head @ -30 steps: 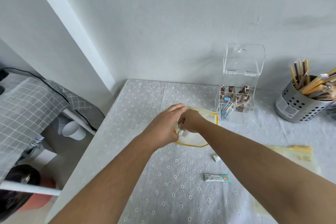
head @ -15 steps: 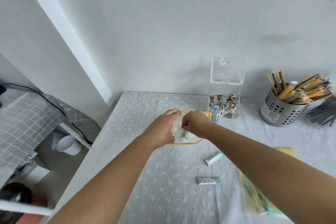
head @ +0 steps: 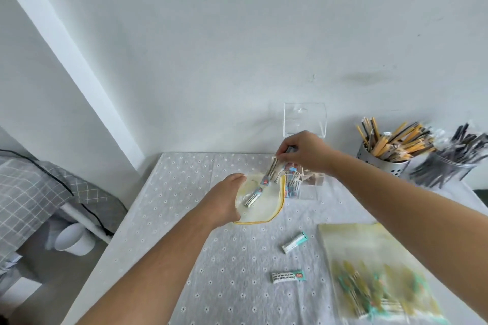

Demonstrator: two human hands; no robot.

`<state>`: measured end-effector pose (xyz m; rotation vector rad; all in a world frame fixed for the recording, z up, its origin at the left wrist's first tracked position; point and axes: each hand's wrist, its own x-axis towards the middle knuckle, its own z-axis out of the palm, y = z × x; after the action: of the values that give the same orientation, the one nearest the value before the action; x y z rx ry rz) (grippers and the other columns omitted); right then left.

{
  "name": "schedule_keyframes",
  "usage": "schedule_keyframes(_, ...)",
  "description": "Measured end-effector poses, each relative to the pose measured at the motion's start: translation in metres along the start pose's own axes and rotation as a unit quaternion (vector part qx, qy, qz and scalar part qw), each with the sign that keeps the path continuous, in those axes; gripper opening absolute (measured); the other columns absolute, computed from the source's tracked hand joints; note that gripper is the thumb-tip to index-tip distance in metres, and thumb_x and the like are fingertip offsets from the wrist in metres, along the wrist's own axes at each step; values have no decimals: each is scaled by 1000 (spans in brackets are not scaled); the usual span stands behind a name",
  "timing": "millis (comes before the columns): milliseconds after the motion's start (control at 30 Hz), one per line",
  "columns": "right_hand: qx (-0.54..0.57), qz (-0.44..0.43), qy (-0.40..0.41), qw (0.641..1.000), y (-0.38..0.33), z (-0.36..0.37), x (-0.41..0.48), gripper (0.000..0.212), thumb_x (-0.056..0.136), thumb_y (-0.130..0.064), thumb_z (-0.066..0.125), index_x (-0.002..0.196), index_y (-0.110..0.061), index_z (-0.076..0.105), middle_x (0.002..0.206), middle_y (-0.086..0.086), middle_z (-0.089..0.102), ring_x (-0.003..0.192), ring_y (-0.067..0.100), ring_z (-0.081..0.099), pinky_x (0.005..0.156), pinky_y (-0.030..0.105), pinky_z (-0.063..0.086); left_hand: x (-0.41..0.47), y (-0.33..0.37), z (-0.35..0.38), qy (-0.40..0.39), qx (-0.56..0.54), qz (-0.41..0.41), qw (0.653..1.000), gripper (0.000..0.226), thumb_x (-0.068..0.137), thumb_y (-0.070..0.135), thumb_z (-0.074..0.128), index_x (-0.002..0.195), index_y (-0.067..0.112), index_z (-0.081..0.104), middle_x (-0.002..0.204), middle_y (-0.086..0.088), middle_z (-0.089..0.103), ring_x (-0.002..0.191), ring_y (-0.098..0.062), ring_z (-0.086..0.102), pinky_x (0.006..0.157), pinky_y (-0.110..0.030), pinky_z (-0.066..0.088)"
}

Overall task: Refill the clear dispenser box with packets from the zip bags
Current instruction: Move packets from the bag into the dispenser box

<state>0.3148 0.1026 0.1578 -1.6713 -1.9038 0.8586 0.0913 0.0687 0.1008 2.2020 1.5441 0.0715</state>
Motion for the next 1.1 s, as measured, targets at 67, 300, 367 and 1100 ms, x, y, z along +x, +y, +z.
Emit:
schedule_keyframes(67, 4, 23, 38, 999, 10, -22, 6, 7, 82, -9, 68, 77, -13, 71, 60, 1, 66, 44, 4, 58, 47, 20, 49, 1, 2, 0, -4, 7, -1, 1000, 88, 70, 3, 68, 147, 14, 26, 155, 8, 19, 132, -11, 37, 94, -15, 37)
schedule_keyframes(300, -32, 59, 111, 992, 34, -31, 28, 9, 85, -10, 65, 86, -5, 72, 85, 15, 72, 74, 24, 67, 71, 36, 56, -2, 5, 1, -11, 0, -3, 1000, 85, 70, 3, 67, 145, 17, 29, 153, 11, 22, 120, -12, 49, 82, -14, 39)
schedule_keyframes(367, -67, 64, 98, 991, 37, -21, 34, 12, 86, -10, 63, 90, -3, 72, 85, 13, 71, 73, 26, 67, 66, 32, 54, -3, 5, 0, -12, -8, -5, 1000, 85, 70, 2, 67, 145, 18, 29, 153, 11, 22, 113, -15, 53, 79, -14, 39)
schedule_keyframes(1100, -183, 34, -44, 982, 70, 17, 72, 15, 86, -15, 65, 99, -14, 73, 100, 2, 70, 78, 11, 53, 66, 18, 39, 0, 6, -2, -25, -57, -4, 998, 86, 73, 0, 65, 147, 23, 27, 154, 18, 17, 111, -21, 56, 77, -12, 38)
